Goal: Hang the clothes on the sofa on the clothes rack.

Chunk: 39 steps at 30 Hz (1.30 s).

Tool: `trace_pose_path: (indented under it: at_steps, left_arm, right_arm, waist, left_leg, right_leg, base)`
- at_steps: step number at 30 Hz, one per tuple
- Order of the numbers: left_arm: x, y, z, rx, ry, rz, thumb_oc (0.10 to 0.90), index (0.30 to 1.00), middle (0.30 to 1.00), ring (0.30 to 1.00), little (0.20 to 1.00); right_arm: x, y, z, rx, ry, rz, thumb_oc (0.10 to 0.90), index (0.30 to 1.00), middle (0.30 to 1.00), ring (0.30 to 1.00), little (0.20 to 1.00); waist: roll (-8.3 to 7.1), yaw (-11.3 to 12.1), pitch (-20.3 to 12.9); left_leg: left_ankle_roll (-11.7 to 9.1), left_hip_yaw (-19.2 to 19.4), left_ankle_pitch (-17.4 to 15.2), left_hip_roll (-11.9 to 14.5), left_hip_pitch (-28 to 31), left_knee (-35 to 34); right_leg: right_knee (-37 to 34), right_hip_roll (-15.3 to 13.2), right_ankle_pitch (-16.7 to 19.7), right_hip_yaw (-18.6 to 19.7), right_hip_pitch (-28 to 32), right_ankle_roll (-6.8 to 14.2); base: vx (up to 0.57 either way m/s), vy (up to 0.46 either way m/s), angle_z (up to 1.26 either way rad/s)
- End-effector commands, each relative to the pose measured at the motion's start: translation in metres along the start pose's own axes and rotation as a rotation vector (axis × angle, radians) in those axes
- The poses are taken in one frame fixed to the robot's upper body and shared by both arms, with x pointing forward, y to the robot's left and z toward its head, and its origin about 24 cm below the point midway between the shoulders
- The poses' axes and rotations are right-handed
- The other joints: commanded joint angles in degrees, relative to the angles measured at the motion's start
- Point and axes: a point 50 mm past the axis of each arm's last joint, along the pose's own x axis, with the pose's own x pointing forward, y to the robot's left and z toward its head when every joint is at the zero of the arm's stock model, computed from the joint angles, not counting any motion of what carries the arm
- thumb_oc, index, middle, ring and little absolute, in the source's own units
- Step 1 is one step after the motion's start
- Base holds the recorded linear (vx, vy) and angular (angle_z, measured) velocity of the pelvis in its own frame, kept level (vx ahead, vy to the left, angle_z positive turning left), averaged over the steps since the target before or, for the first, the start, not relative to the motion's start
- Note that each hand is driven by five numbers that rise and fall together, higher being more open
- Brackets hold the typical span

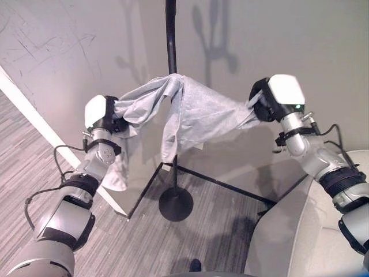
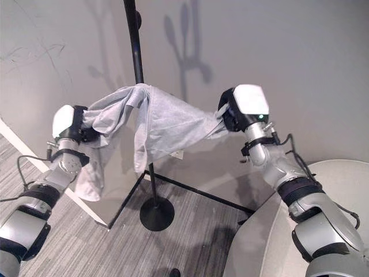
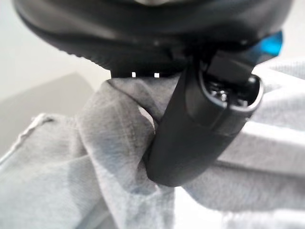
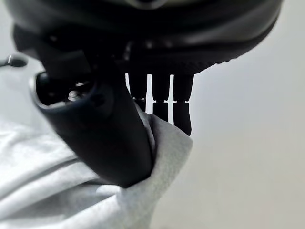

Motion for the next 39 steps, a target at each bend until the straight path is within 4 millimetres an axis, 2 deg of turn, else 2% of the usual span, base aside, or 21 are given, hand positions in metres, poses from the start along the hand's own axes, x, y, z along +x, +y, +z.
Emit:
trace_pose_path:
  at_steps: [1, 2, 3, 5, 7, 8, 9, 10, 14, 19, 23, 25, 26, 30, 33, 35, 37, 38, 39]
  left_arm:
    - [0.006, 0.026, 0.008, -0.245, -0.006, 0.166, 0.400, 0.300, 0.300, 0.300, 0.300]
    - [-0.007, 0.011, 0.011, -0.380, -0.017, 0.151, 0.400, 0.300, 0.300, 0.300, 0.300]
    - [-0.007, 0.011, 0.011, -0.380, -0.018, 0.150, 0.400, 0.300, 0.300, 0.300, 0.300]
    - [-0.017, 0.002, 0.012, -0.536, -0.001, 0.153, 0.400, 0.300, 0.300, 0.300, 0.300]
    - [-0.026, -0.005, 0.013, -0.648, 0.005, 0.155, 0.400, 0.300, 0.300, 0.300, 0.300]
    - [-0.032, -0.009, 0.013, -0.749, 0.025, 0.158, 0.402, 0.302, 0.302, 0.302, 0.302]
    - [-0.034, -0.010, 0.013, -0.803, 0.037, 0.162, 0.707, 0.761, 0.761, 0.761, 0.761]
    - [-0.035, -0.010, 0.014, -0.841, 0.035, 0.159, 0.800, 0.900, 0.900, 0.900, 0.900]
    - [-0.041, -0.004, 0.012, -0.968, 0.034, 0.151, 0.800, 0.900, 0.900, 0.900, 0.900]
    - [-0.047, 0.005, 0.010, -1.036, 0.008, 0.132, 0.800, 0.900, 0.900, 0.900, 0.900]
    - [-0.052, 0.011, 0.005, -1.043, -0.006, 0.120, 0.800, 0.900, 0.900, 0.900, 0.900]
    - [-0.061, 0.014, 0.000, -1.046, -0.016, 0.074, 0.800, 0.900, 0.900, 0.900, 0.900]
    - [-0.061, 0.013, 0.000, -1.046, -0.015, 0.073, 0.800, 0.900, 0.900, 0.900, 0.900]
    - [-0.077, 0.014, -0.008, -0.981, -0.012, -0.035, 0.800, 0.900, 0.900, 0.900, 0.900]
    - [-0.092, 0.021, -0.025, -0.994, 0.019, -0.106, 0.800, 0.900, 0.900, 0.900, 0.900]
    - [-0.107, 0.029, -0.045, -1.008, 0.060, -0.161, 0.800, 0.900, 0.900, 0.900, 0.900]
    - [-0.123, 0.032, -0.070, -0.994, 0.128, -0.201, 0.800, 0.900, 0.900, 0.900, 0.900]
    - [-0.123, 0.032, -0.069, -0.994, 0.128, -0.202, 0.800, 0.900, 0.900, 0.900, 0.900]
    - [-0.132, 0.035, -0.084, -0.938, 0.154, -0.185, 0.800, 0.900, 0.900, 0.900, 0.900]
  right_arm:
    - [-0.005, -0.019, -0.036, 0.047, 0.185, -0.130, 0.400, 0.300, 0.300, 0.300, 0.300]
    - [-0.013, -0.002, -0.023, 0.192, 0.188, -0.140, 0.400, 0.300, 0.300, 0.300, 0.300]
    - [-0.013, -0.002, -0.023, 0.192, 0.189, -0.141, 0.400, 0.300, 0.300, 0.300, 0.300]
    - [-0.019, 0.014, -0.005, 0.348, 0.173, -0.139, 0.400, 0.300, 0.300, 0.300, 0.300]
    - [-0.025, 0.026, 0.016, 0.520, 0.146, -0.139, 0.400, 0.300, 0.300, 0.300, 0.300]
    - [-0.032, 0.035, 0.033, 0.661, 0.118, -0.114, 0.400, 0.300, 0.300, 0.300, 0.300]
    - [-0.034, 0.037, 0.043, 0.746, 0.099, -0.100, 0.764, 0.846, 0.846, 0.846, 0.846]
    - [-0.037, 0.039, 0.050, 0.808, 0.076, -0.082, 0.800, 0.900, 0.900, 0.900, 0.900]
    - [-0.046, 0.035, 0.062, 0.999, 0.015, -0.019, 0.800, 0.900, 0.900, 0.900, 0.900]
    - [-0.048, 0.021, 0.061, 1.062, -0.054, 0.018, 0.800, 0.900, 0.900, 0.900, 0.900]
    - [-0.050, 0.007, 0.056, 1.020, -0.106, 0.045, 0.800, 0.900, 0.900, 0.900, 0.900]
    - [-0.054, -0.011, 0.046, 0.957, -0.154, 0.065, 0.800, 0.900, 0.900, 0.900, 0.900]
    - [-0.055, -0.011, 0.046, 0.957, -0.153, 0.065, 0.800, 0.900, 0.900, 0.900, 0.900]
    - [-0.060, -0.037, 0.030, 0.809, -0.191, 0.088, 0.800, 0.900, 0.900, 0.900, 0.900]
    - [-0.066, -0.047, 0.018, 0.799, -0.179, 0.070, 0.800, 0.900, 0.900, 0.900, 0.900]
    - [-0.075, -0.046, 0.008, 0.807, -0.145, 0.064, 0.800, 0.900, 0.900, 0.900, 0.900]
    - [-0.091, -0.035, -0.007, 0.854, -0.057, 0.055, 0.800, 0.900, 0.900, 0.900, 0.900]
    - [-0.091, -0.035, -0.007, 0.854, -0.057, 0.054, 0.800, 0.900, 0.900, 0.900, 0.900]
    - [-0.109, -0.020, -0.020, 0.945, 0.046, 0.021, 0.800, 0.900, 0.900, 0.900, 0.900]
  waist:
    - [-0.52, 1.47, -3.44]
    - [-0.30, 1.50, -3.17]
    - [-0.48, 1.53, -3.21]
    - [-0.30, 1.54, -3.06]
    - [-0.20, 1.48, -2.96]
    - [-0.04, 1.39, -2.88]
    - [0.05, 1.33, -2.88]
    - [0.13, 1.29, -2.86]
    - [0.33, 1.19, -2.83]
    - [0.31, 1.35, -2.76]
    - [0.21, 1.42, -2.77]
    - [0.01, 1.50, -2.70]
    - [0.03, 1.52, -2.74]
    - [0.05, 1.64, -2.55]
    - [0.26, 1.74, -2.12]
    - [0.42, 1.85, -1.97]
    - [0.80, 1.94, -1.52]
    - [0.67, 1.96, -1.55]
    - [0.64, 2.08, -0.98]
  left_leg:
    - [0.68, 1.90, 4.53, -0.70, 6.41, 4.37]
    - [0.55, 1.78, 4.43, -0.55, 6.50, 4.54]
    - [0.63, 1.77, 4.64, -0.75, 6.38, 4.48]
    - [0.54, 1.76, 4.82, -0.74, 6.42, 4.74]
    - [0.42, 1.92, 5.01, -0.71, 6.53, 5.04]
    - [0.28, 2.18, 5.26, -0.65, 6.55, 5.42]
    - [0.22, 2.30, 5.36, -0.65, 6.53, 5.62]
    - [0.16, 2.39, 5.46, -0.64, 6.55, 5.74]
    - [-0.09, 2.91, 5.64, -0.54, 6.54, 6.19]
    - [-0.24, 2.87, 5.75, -0.60, 6.12, 6.85]
    - [-0.31, 2.80, 5.65, -0.57, 5.93, 7.03]
    - [-0.36, 2.75, 5.46, -0.59, 5.59, 7.57]
    - [-0.36, 2.74, 5.45, -0.58, 5.56, 7.60]
    - [-0.19, 3.05, 4.70, -0.53, 5.09, 8.31]
    - [0.00, 3.14, 4.39, -0.45, 4.84, 8.76]
    - [0.15, 3.29, 3.98, -0.37, 4.81, 9.11]
    - [0.20, 3.35, 3.43, -0.13, 4.66, 9.96]
    - [0.25, 3.34, 3.56, -0.27, 4.55, 9.95]
    - [0.18, 2.91, 3.18, -0.30, 3.72, 11.51]
  right_leg:
    - [1.45, -1.02, -11.89, 4.91, 5.43, 4.76]
    - [1.26, -0.87, -11.99, 4.98, 5.81, 4.57]
    - [0.99, -1.05, -11.77, 4.99, 5.81, 4.62]
    - [0.63, -1.05, -11.72, 5.03, 6.19, 4.47]
    - [0.24, -1.06, -11.67, 5.12, 6.71, 4.31]
    - [0.23, -1.10, -11.81, 5.07, 6.97, 4.19]
    - [0.23, -1.10, -11.84, 5.12, 7.10, 4.12]
    - [0.23, -1.14, -11.88, 5.08, 7.21, 4.06]
    - [0.23, -1.20, -11.97, 5.06, 7.55, 4.00]
    - [0.23, -1.38, -11.67, 4.75, 7.62, 4.07]
    - [0.23, -1.48, -11.42, 4.72, 7.57, 4.15]
    - [0.23, -1.63, -11.17, 4.49, 7.54, 4.26]
    - [0.23, -1.62, -11.17, 4.48, 7.53, 4.26]
    - [0.23, -1.63, -10.85, 4.50, 7.30, 4.42]
    - [0.23, -1.64, -10.50, 4.61, 7.14, 4.51]
    - [0.23, -1.62, -10.48, 4.80, 7.13, 4.53]
    - [0.23, -1.44, -10.59, 4.99, 7.34, 4.35]
    - [0.23, -1.58, -10.55, 4.99, 7.25, 4.38]
    - [0.23, -1.46, -10.61, 5.08, 7.28, 4.25]
  base:
    - [-0.01, -0.042, 0.02]
    - [-0.02, -0.031, 0.02]
    - [-0.01, -0.035, 0.01]
    - [-0.01, -0.020, 0.00]
    - [-0.02, -0.045, 0.01]
    - [-0.03, -0.043, -0.02]
    - [-0.03, -0.036, 0.00]
    - [-0.03, -0.023, -0.01]
    - [-0.04, -0.013, 0.00]
    - [-0.03, 0.000, 0.01]
    - [-0.06, 0.003, 0.01]
    - [-0.07, 0.003, 0.00]
    - [-0.06, 0.004, 0.01]
    - [-0.06, 0.007, 0.01]
    - [-0.04, 0.005, 0.00]
    - [0.00, 0.000, 0.00]
    - [0.00, -0.001, -0.02]
    - [0.00, 0.000, 0.00]
    - [0.00, 0.000, 0.00]
